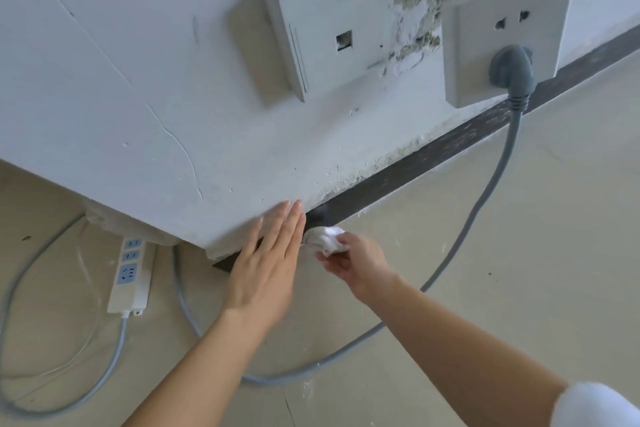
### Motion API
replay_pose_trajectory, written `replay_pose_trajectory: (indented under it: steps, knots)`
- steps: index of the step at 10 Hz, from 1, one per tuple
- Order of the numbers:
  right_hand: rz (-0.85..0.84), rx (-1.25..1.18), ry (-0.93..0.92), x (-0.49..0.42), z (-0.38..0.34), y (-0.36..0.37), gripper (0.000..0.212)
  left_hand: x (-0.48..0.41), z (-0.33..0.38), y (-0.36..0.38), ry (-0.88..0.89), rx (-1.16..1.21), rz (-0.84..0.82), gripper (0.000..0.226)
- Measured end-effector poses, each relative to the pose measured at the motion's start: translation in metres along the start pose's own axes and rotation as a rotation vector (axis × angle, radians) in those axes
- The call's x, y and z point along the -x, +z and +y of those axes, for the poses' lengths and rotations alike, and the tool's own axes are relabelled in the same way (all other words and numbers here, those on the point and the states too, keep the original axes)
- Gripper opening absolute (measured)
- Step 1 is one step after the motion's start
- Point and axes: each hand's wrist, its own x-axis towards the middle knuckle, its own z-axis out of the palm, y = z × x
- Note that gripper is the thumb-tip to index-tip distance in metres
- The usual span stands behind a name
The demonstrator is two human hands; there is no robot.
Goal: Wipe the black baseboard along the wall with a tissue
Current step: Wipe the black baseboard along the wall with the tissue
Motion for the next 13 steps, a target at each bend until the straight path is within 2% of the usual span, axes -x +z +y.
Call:
replay_pose_trajectory:
  steps: [1, 2, 4, 5, 6, 7, 8, 9, 10, 11, 13]
  knots:
    - [-0.052, -0.002, -0.017, -0.010, 0.006, 0.010, 0.015, -0.008, 0.005, 0.014, 0.037, -0.035, -0.023, 0.061]
    - [-0.036, -0.020, -0.087, -0.025, -0.016, 0.005, 0.032, -0.008, 0.007, 0.017, 0.034, 0.012, 0.011, 0.062]
    - [0.145, -0.065, -0.223, -0.037, -0.073, -0.028, 0.044, -0.010, 0.010, 0.018, 0.014, 0.066, 0.013, 0.065]
    - [0.279, -0.200, -0.337, -0.037, -0.096, -0.048, 0.036, -0.014, 0.011, 0.016, 0.013, 0.076, 0.028, 0.065]
    - [0.465, -0.262, -0.355, -0.020, -0.098, -0.049, 0.024, -0.016, 0.010, 0.013, 0.013, 0.075, 0.036, 0.065]
    - [0.461, -0.155, -0.294, -0.016, -0.070, -0.040, 0.019, -0.015, 0.009, 0.013, 0.005, 0.103, 0.050, 0.066]
    - [0.183, 0.062, -0.121, -0.012, -0.026, -0.019, 0.013, -0.014, 0.009, 0.014, -0.006, 0.132, 0.050, 0.068]
    - [0.018, 0.051, -0.104, -0.004, -0.025, 0.000, 0.012, -0.013, 0.007, 0.015, -0.002, 0.127, 0.036, 0.069]
    - [0.073, -0.019, -0.187, -0.003, -0.064, 0.002, 0.022, -0.009, 0.007, 0.015, 0.003, 0.120, 0.020, 0.069]
    - [0.236, -0.081, -0.205, -0.004, -0.094, -0.009, 0.021, -0.008, 0.009, 0.015, 0.002, 0.122, 0.022, 0.070]
    - [0.374, -0.334, -0.359, -0.005, -0.110, -0.034, 0.018, -0.009, 0.010, 0.012, -0.013, 0.152, -0.033, 0.089]
